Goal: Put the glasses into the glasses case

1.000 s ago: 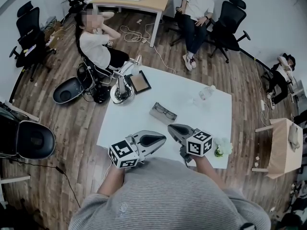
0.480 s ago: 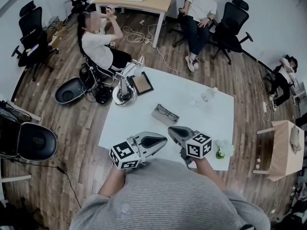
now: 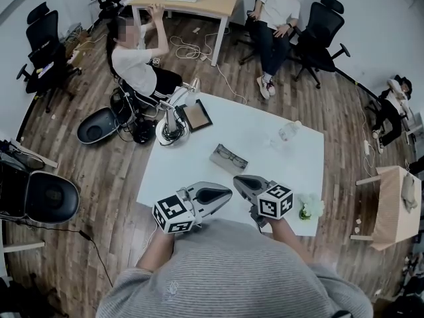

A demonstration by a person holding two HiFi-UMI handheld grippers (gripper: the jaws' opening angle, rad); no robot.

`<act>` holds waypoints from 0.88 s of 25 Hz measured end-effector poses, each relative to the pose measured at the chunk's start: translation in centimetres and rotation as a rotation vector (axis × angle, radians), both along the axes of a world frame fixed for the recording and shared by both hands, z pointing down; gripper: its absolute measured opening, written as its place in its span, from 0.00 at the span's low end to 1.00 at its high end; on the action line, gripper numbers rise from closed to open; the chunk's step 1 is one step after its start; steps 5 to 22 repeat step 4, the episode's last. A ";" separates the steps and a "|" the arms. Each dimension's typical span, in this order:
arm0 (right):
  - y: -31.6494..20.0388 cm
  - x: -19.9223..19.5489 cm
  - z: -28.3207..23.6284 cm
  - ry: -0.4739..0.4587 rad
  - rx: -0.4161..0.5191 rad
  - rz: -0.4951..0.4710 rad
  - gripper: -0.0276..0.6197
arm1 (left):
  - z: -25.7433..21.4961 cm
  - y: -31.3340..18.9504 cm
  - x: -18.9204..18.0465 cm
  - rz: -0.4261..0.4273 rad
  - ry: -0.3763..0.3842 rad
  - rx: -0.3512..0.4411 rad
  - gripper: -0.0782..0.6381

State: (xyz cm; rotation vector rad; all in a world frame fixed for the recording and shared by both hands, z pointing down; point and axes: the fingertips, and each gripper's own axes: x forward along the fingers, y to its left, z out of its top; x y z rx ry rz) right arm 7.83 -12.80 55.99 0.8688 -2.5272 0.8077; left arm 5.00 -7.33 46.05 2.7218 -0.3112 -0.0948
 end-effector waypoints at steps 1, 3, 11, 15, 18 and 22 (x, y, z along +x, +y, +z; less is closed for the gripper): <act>0.0 0.1 0.1 0.000 -0.001 0.000 0.06 | 0.1 0.0 0.1 0.001 -0.001 -0.001 0.13; 0.0 0.2 0.3 0.000 -0.004 -0.001 0.06 | 0.2 0.0 0.2 0.003 -0.002 -0.003 0.13; 0.1 0.2 0.3 0.001 -0.006 -0.001 0.06 | 0.2 0.0 0.3 0.004 -0.003 -0.004 0.13; 0.1 0.2 0.3 0.001 -0.006 -0.001 0.06 | 0.2 0.0 0.3 0.004 -0.003 -0.004 0.13; 0.1 0.2 0.3 0.001 -0.006 -0.001 0.06 | 0.2 0.0 0.3 0.004 -0.003 -0.004 0.13; 0.1 0.2 0.3 0.001 -0.006 -0.001 0.06 | 0.2 0.0 0.3 0.004 -0.003 -0.004 0.13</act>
